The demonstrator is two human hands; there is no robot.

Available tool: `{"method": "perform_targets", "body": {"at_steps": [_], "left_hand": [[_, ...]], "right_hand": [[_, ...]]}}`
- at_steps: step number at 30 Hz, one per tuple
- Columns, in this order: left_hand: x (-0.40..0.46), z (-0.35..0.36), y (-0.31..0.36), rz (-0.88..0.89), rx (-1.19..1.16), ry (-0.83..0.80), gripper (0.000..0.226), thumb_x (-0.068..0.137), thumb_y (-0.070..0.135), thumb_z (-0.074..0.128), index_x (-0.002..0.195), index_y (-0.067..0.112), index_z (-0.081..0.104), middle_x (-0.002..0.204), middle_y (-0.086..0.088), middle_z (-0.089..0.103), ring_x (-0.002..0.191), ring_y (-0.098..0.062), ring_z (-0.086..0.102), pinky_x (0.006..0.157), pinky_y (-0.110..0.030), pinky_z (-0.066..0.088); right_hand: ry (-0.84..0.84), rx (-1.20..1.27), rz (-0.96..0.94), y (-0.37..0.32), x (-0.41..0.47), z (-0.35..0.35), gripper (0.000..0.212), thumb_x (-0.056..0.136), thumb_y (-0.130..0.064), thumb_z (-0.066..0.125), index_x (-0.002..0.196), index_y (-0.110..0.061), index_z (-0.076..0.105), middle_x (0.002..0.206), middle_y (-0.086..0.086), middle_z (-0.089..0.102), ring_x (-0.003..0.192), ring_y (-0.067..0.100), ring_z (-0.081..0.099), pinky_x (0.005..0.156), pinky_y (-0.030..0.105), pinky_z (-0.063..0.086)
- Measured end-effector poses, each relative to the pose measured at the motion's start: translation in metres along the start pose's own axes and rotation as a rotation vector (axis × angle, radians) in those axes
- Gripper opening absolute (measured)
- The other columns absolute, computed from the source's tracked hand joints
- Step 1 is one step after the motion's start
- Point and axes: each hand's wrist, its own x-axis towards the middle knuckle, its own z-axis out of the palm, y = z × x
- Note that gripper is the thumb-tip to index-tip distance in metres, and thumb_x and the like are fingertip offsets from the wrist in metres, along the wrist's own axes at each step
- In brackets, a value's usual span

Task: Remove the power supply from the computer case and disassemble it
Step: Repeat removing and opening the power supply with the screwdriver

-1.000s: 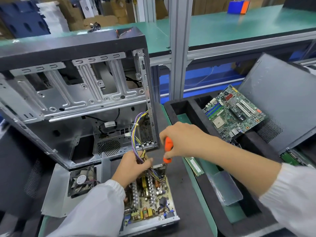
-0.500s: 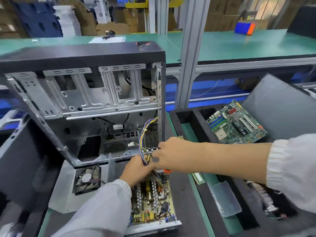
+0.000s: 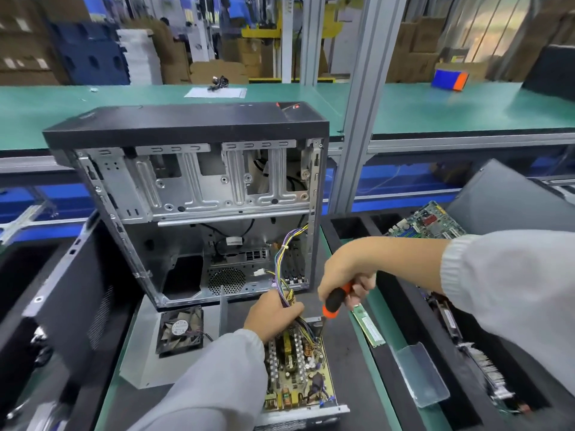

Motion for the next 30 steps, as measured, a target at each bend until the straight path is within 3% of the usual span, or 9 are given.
{"method": "perform_targets", "body": {"at_steps": [4,7,12,17,21,23,25,28,30], "left_hand": [[0.001,0.002,0.0,0.002,0.01,0.001,0.024,0.064,0.045,0.05,0.061,0.021,0.044,0.058,0.004,0.051,0.06,-0.02,0.049,0.066,-0.032,0.044],[0.002,0.002,-0.001,0.004,0.005,-0.019,0.025,0.065,0.046,0.051,0.065,0.022,0.044,0.061,0.001,0.051,0.061,-0.02,0.05,0.07,-0.033,0.047],[0.005,0.001,-0.003,0.015,0.012,-0.04,0.028,0.069,0.047,0.052,0.064,0.022,0.04,0.059,0.001,0.05,0.059,-0.023,0.051,0.062,-0.034,0.042],[0.004,0.003,-0.003,0.033,0.039,-0.001,0.033,0.065,0.05,0.049,0.058,0.021,0.034,0.053,0.006,0.043,0.053,-0.019,0.044,0.054,-0.03,0.034],[0.004,0.003,-0.004,0.052,0.033,-0.001,0.032,0.065,0.048,0.048,0.063,0.021,0.032,0.055,0.005,0.042,0.056,-0.02,0.042,0.058,-0.031,0.035],[0.004,0.003,-0.005,0.051,0.025,-0.004,0.03,0.065,0.047,0.048,0.064,0.021,0.034,0.057,0.004,0.044,0.058,-0.021,0.044,0.06,-0.032,0.036],[0.004,0.003,-0.005,0.048,0.017,-0.006,0.03,0.066,0.047,0.048,0.064,0.021,0.033,0.057,0.004,0.043,0.057,-0.02,0.043,0.061,-0.032,0.036],[0.004,0.004,-0.005,0.048,0.015,0.002,0.029,0.067,0.046,0.049,0.064,0.021,0.034,0.057,0.004,0.044,0.057,-0.019,0.043,0.062,-0.032,0.039],[0.004,0.004,-0.005,0.042,0.011,0.004,0.028,0.068,0.045,0.05,0.065,0.02,0.036,0.059,0.002,0.046,0.057,-0.02,0.045,0.063,-0.032,0.041]], "right_hand": [[0.077,-0.303,-0.035,-0.006,-0.002,0.008,0.035,0.094,-0.033,0.045,0.07,-0.009,0.048,0.051,0.002,0.045,0.034,0.012,0.03,0.034,0.015,0.021],[0.317,-0.711,-0.158,-0.005,-0.01,0.018,0.033,0.093,-0.034,0.052,0.073,-0.008,0.055,0.077,0.01,0.065,0.06,0.021,0.055,0.052,0.023,0.042],[0.799,-1.346,-0.398,0.0,-0.009,0.035,0.019,0.093,-0.012,0.052,0.108,-0.012,0.063,0.112,0.008,0.06,0.097,0.029,0.059,0.065,0.033,0.041],[0.802,-1.11,-0.397,0.002,-0.008,0.037,0.022,0.087,-0.004,0.056,0.107,-0.008,0.062,0.112,0.012,0.059,0.09,0.033,0.062,0.063,0.036,0.044],[0.638,-0.506,-0.337,0.005,-0.013,0.028,0.049,0.078,-0.048,0.073,0.098,-0.004,0.067,0.095,0.01,0.069,0.084,0.025,0.064,0.073,0.034,0.055],[0.494,-0.115,-0.197,0.002,-0.011,0.023,0.068,0.084,-0.067,0.052,0.082,0.0,0.061,0.072,0.013,0.07,0.057,0.021,0.062,0.056,0.028,0.052],[0.376,0.105,-0.011,-0.001,-0.008,0.021,0.065,0.096,-0.06,0.033,0.089,0.001,0.052,0.057,0.014,0.06,0.037,0.017,0.047,0.04,0.02,0.037],[0.403,-0.047,-0.044,0.005,-0.007,0.023,0.039,0.101,-0.031,0.032,0.098,0.002,0.052,0.06,0.012,0.055,0.042,0.02,0.046,0.042,0.022,0.036],[0.462,-0.374,-0.163,0.011,-0.01,0.031,0.035,0.099,-0.025,0.039,0.107,0.003,0.058,0.074,0.012,0.063,0.066,0.028,0.06,0.057,0.029,0.045]]}}
